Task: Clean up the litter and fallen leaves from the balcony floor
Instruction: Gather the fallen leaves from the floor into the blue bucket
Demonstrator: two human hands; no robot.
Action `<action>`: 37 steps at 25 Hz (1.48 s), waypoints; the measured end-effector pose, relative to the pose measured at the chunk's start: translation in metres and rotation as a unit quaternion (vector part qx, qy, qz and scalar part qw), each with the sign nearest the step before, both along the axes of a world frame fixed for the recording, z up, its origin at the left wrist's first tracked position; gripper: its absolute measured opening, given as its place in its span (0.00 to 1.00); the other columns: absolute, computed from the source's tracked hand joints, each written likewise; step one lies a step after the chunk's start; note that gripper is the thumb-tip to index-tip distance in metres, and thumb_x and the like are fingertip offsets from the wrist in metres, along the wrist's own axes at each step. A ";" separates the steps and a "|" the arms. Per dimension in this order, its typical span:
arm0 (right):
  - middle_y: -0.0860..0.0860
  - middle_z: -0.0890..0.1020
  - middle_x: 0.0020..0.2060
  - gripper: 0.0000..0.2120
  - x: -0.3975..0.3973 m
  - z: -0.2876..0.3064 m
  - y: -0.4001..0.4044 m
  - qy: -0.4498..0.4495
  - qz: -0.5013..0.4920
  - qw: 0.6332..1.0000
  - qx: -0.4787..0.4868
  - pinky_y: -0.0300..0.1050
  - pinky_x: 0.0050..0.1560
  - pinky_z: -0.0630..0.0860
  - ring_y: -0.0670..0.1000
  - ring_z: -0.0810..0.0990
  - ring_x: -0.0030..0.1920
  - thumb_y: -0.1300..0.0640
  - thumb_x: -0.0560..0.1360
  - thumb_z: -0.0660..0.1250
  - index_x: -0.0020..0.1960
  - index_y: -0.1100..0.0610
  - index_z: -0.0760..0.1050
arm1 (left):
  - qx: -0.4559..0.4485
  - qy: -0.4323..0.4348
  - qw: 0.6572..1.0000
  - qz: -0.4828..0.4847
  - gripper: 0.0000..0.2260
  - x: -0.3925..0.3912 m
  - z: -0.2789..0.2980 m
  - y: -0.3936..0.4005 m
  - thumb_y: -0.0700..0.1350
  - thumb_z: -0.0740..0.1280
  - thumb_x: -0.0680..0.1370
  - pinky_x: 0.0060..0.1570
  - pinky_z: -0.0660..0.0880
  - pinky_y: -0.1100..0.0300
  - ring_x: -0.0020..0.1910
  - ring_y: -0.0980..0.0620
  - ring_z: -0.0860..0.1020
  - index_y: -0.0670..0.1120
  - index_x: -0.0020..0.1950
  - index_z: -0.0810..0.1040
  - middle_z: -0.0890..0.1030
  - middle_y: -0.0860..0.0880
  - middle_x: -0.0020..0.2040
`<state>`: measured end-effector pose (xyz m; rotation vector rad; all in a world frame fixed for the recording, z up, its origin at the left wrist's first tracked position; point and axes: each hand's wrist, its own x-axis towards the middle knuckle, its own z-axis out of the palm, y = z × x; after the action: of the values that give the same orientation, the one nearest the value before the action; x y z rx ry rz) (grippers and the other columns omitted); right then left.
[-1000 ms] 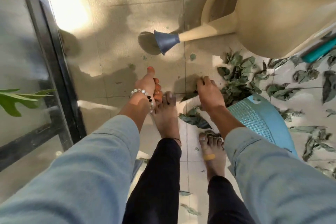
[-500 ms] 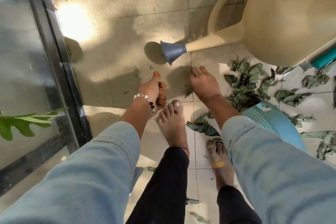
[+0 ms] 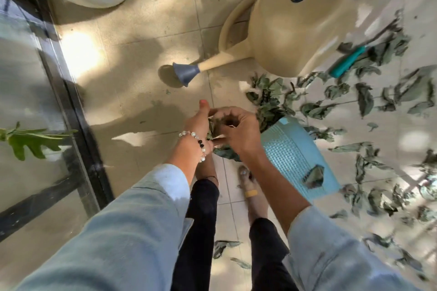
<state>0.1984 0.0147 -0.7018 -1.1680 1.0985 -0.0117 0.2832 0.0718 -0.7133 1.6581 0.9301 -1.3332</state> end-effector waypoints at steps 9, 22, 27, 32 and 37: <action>0.48 0.84 0.50 0.07 -0.138 0.083 -0.032 -0.012 0.142 0.981 -0.133 0.48 0.53 0.75 0.48 0.80 0.51 0.55 0.74 0.70 0.50 0.51 0.84 | -0.027 -0.002 1.000 -0.007 0.18 -0.079 0.045 0.000 0.58 0.66 0.77 0.19 0.65 0.70 0.17 0.58 0.68 0.44 0.40 0.76 0.71 0.52 0.25; 0.53 0.75 0.33 0.09 -0.173 0.040 -0.014 0.375 -0.045 0.911 -0.167 0.41 0.30 0.59 0.56 0.76 0.38 0.59 0.73 0.70 0.38 0.58 0.71 | 0.074 -0.063 0.981 -0.171 0.23 -0.066 0.055 0.016 0.61 0.65 0.77 0.17 0.56 0.71 0.14 0.56 0.61 0.45 0.31 0.71 0.69 0.52 0.19; 0.53 0.79 0.46 0.07 -0.071 0.095 0.001 0.228 0.048 0.958 -0.166 0.38 0.45 0.69 0.52 0.77 0.46 0.60 0.76 0.66 0.54 0.60 0.75 | -0.004 -0.046 0.969 -0.242 0.26 -0.051 0.079 -0.019 0.66 0.65 0.73 0.22 0.67 0.65 0.22 0.52 0.70 0.41 0.40 0.80 0.80 0.43 0.35; 0.59 0.80 0.47 0.13 0.002 0.099 -0.025 0.018 0.182 0.978 -0.102 0.44 0.51 0.70 0.57 0.76 0.49 0.59 0.72 0.60 0.51 0.62 0.79 | 0.032 -0.125 0.931 -0.340 0.22 0.025 0.090 -0.046 0.61 0.68 0.74 0.26 0.70 0.62 0.21 0.52 0.72 0.45 0.30 0.72 0.75 0.48 0.23; 0.62 0.70 0.65 0.18 0.015 -0.004 -0.068 0.271 0.195 0.932 -0.141 0.48 0.65 0.64 0.61 0.69 0.66 0.59 0.78 0.60 0.68 0.60 0.71 | -0.036 -0.237 0.884 -0.401 0.06 0.066 0.027 -0.013 0.39 0.56 0.80 0.39 0.76 0.61 0.39 0.50 0.81 0.42 0.48 0.72 0.82 0.44 0.37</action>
<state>0.2137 -0.0528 -0.7059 -1.6960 1.3508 0.5029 0.3495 0.0587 -0.6863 2.2768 -0.1395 -1.3146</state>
